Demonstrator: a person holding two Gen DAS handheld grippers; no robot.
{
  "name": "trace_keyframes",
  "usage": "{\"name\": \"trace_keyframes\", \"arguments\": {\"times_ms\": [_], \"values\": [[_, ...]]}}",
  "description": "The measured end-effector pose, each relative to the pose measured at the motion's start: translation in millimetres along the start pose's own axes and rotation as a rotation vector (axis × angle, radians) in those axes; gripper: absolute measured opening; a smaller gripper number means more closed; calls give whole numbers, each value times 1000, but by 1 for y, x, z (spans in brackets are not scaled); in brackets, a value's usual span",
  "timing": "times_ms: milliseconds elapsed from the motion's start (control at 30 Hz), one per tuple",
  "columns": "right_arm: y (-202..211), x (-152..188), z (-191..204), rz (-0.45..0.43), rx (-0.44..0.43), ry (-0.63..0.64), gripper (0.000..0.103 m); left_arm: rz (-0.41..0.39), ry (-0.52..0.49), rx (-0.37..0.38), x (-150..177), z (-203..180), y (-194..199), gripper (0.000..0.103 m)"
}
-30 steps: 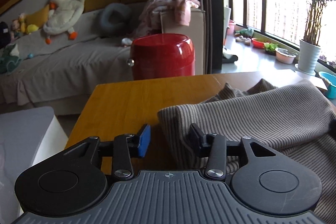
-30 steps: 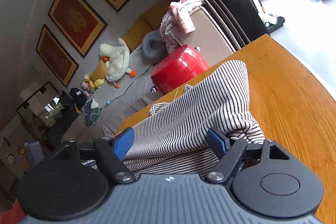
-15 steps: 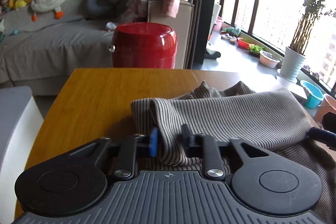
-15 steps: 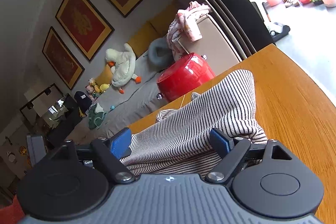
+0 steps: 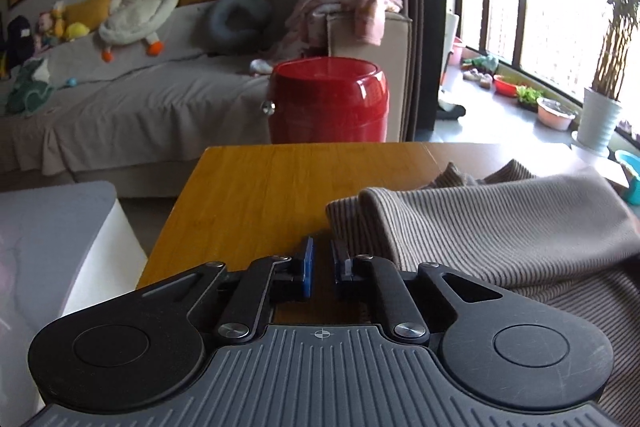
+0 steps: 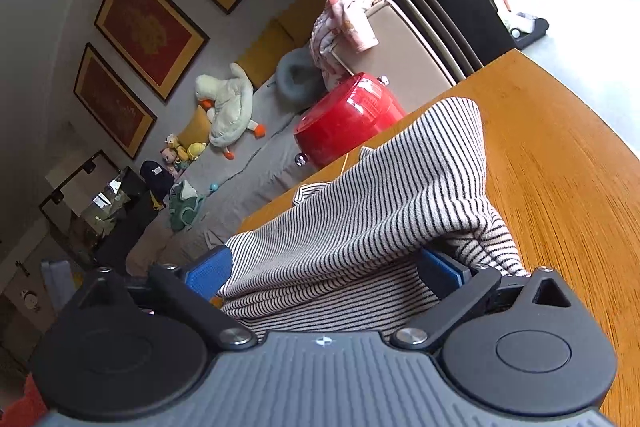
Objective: Fold clothes
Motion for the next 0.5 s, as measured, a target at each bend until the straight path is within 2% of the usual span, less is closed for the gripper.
{"name": "trace_keyframes", "arguments": {"times_ms": [67, 200, 267, 400, 500], "values": [[0, 2, 0, 1, 6, 4, 102, -42, 27, 57, -10, -4, 13, 29], [0, 4, 0, -11, 25, 16, 103, -118, -10, 166, -23, -37, 33, 46], [2, 2, -3, -34, 35, 3, 103, -114, -25, 218, -22, -55, 30, 58], [5, -3, -12, -64, 19, -57, 103, -76, -26, 243, -7, -74, 4, 61], [6, -5, -13, -66, 6, -63, 103, -33, 16, 249, 8, -71, -16, 72]]}}
Point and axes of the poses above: each gripper's, at about its wrist camera, not at the fingertips, and y roughly against the way its jaws point, z to its left, x to its underside, the point moved 8 cm from there along -y, roughly the way its jaws point, and after that the axes turned 1 degree about -y, right-handed, at the moved point
